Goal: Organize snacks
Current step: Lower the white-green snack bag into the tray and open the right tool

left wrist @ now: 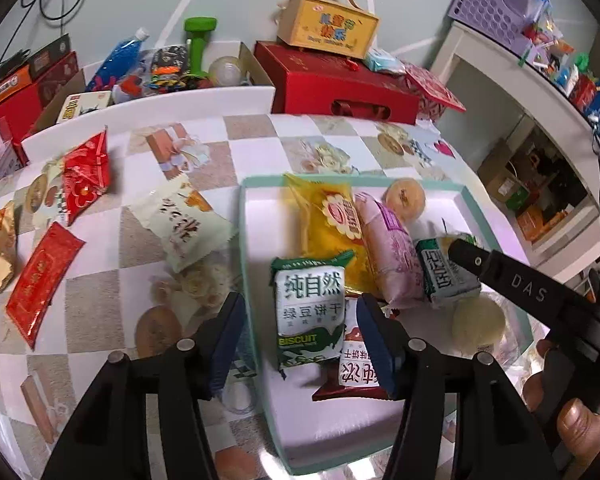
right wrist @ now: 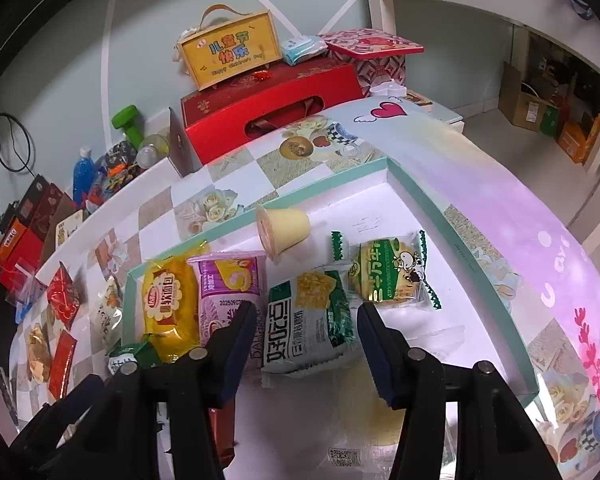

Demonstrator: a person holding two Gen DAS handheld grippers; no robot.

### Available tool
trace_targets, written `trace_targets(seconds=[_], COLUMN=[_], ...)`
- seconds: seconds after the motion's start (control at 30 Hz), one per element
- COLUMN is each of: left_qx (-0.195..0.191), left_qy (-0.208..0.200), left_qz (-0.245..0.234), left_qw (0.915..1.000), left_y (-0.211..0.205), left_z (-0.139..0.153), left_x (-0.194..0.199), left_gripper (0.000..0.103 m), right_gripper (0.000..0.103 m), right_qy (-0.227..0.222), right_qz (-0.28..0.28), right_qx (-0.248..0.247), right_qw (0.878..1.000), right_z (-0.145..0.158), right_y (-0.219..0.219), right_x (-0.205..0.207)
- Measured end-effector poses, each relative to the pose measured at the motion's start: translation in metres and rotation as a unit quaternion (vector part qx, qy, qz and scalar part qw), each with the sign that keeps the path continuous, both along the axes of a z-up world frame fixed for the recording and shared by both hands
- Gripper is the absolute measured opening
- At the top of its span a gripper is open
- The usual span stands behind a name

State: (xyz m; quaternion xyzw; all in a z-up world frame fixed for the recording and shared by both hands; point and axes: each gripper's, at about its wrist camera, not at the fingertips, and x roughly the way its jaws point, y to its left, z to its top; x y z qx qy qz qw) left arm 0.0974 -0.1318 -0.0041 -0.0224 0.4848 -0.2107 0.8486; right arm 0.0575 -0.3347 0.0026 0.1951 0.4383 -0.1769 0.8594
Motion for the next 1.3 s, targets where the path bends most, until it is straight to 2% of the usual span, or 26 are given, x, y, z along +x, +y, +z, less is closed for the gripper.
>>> trace_targets(seconds=[0.07, 0.1, 0.13, 0.27, 0.33, 0.57, 0.6, 0.63, 0.7, 0.77, 0.83, 0.93, 1.3], left_qx=[-0.003, -0.003, -0.002, 0.013, 0.024, 0.028, 0.032, 0.039, 0.043, 0.045, 0.054, 0.062, 0.046], left_qy=[0.007, 0.011, 0.015, 0.017, 0.021, 0.035, 0.035, 0.032, 0.026, 0.021, 0.012, 0.002, 0.0], left_qz=[0.016, 0.025, 0.033, 0.062, 0.079, 0.113, 0.117, 0.122, 0.129, 0.134, 0.142, 0.146, 0.144], left_qw=[0.9998, 0.9996, 0.9994, 0.9979, 0.9964, 0.9925, 0.992, 0.9913, 0.9904, 0.9897, 0.9884, 0.9873, 0.9885], left_y=[0.007, 0.012, 0.016, 0.031, 0.039, 0.052, 0.052, 0.053, 0.054, 0.055, 0.056, 0.058, 0.06], left_z=[0.003, 0.003, 0.003, 0.002, -0.001, -0.009, -0.01, -0.011, -0.011, -0.011, -0.011, -0.009, -0.004], left_x=[0.002, 0.004, 0.005, 0.01, 0.014, 0.019, 0.019, 0.019, 0.019, 0.018, 0.018, 0.018, 0.018], left_gripper=[0.068, 0.075, 0.077, 0.079, 0.087, 0.089, 0.092, 0.095, 0.095, 0.096, 0.103, 0.103, 0.103], right_gripper=[0.06, 0.065, 0.069, 0.079, 0.086, 0.09, 0.091, 0.094, 0.103, 0.103, 0.103, 0.103, 0.103], right_qy=[0.004, 0.009, 0.013, 0.024, 0.027, 0.036, 0.037, 0.038, 0.038, 0.036, 0.035, 0.036, 0.039], right_qz=[0.001, 0.001, 0.002, 0.01, 0.014, 0.026, 0.027, 0.027, 0.028, 0.029, 0.029, 0.028, 0.027], right_qx=[-0.001, -0.002, -0.003, -0.004, -0.009, -0.014, -0.014, -0.014, -0.015, -0.016, -0.018, -0.016, -0.018], right_qw=[1.0, 1.0, 1.0, 1.0, 0.999, 0.999, 0.999, 0.999, 0.999, 0.999, 0.999, 0.999, 0.999], right_z=[0.001, 0.001, 0.001, -0.001, -0.001, -0.004, -0.004, -0.004, -0.005, -0.004, -0.003, -0.003, -0.004], right_y=[0.001, 0.002, 0.003, 0.007, 0.011, 0.018, 0.019, 0.02, 0.02, 0.021, 0.021, 0.021, 0.023], right_x=[0.0, 0.0, 0.001, 0.003, 0.004, 0.007, 0.008, 0.008, 0.009, 0.009, 0.009, 0.008, 0.01])
